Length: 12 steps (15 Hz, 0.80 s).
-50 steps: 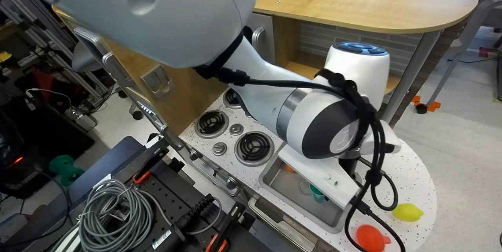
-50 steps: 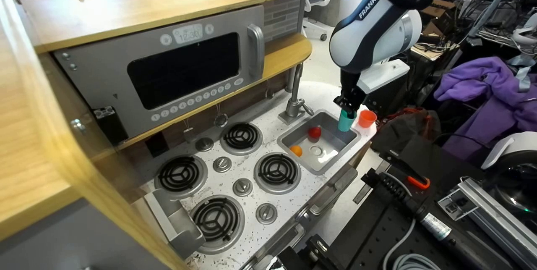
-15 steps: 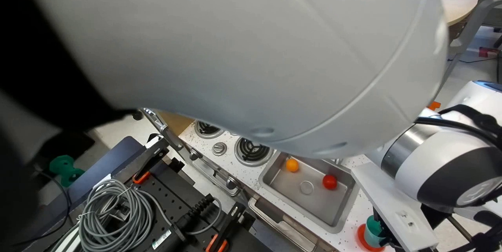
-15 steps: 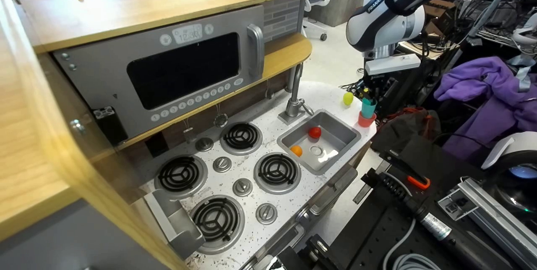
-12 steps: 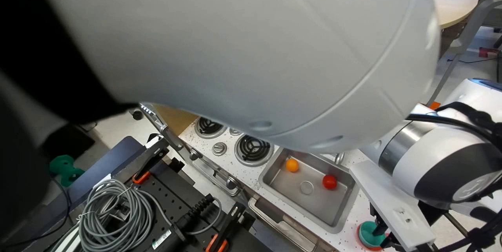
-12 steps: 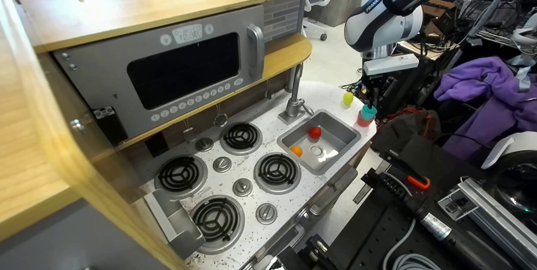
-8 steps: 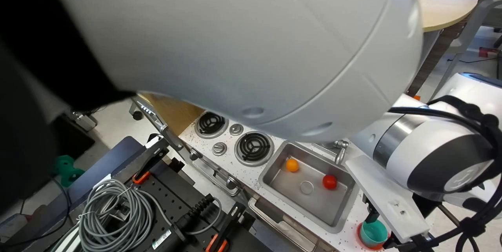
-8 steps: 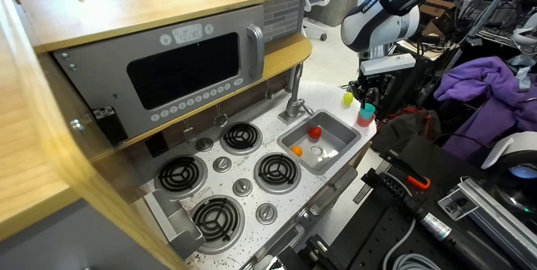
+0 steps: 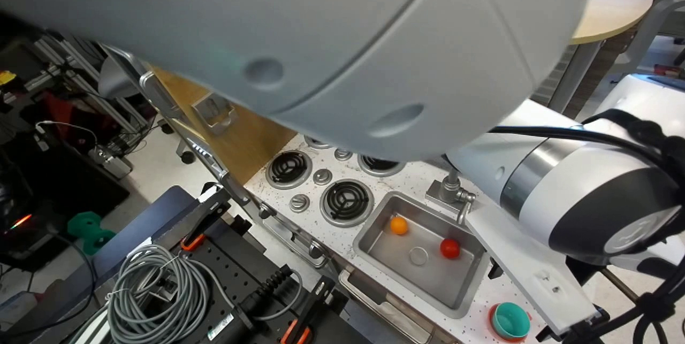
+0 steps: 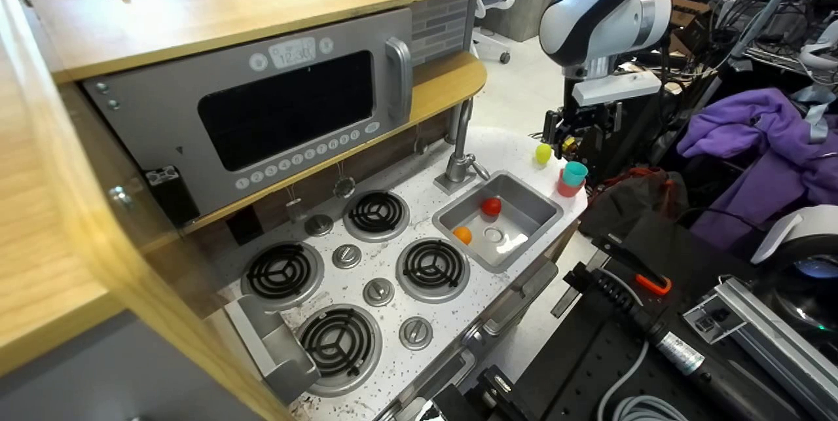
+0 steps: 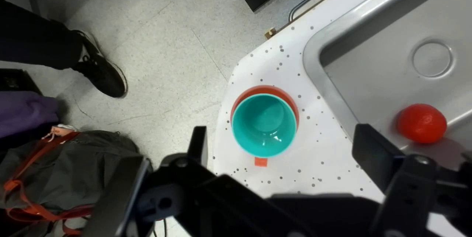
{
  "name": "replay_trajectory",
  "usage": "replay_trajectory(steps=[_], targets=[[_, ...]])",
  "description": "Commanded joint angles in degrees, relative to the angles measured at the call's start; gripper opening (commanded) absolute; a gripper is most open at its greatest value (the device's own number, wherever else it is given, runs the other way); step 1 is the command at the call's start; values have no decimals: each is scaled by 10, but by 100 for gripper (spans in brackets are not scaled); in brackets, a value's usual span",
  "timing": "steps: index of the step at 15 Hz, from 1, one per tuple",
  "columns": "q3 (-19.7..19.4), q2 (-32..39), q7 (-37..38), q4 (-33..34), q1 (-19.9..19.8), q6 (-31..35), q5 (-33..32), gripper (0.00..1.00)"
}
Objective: Take the blue cup out of the sink and put it in the orange cup
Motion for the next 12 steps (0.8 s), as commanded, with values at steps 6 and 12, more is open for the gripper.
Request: replay_trajectory(steps=[6, 12], targets=[[5, -143, -168, -220, 13, 165, -80, 100], [8, -110, -153, -178, 5, 142, -76, 100]])
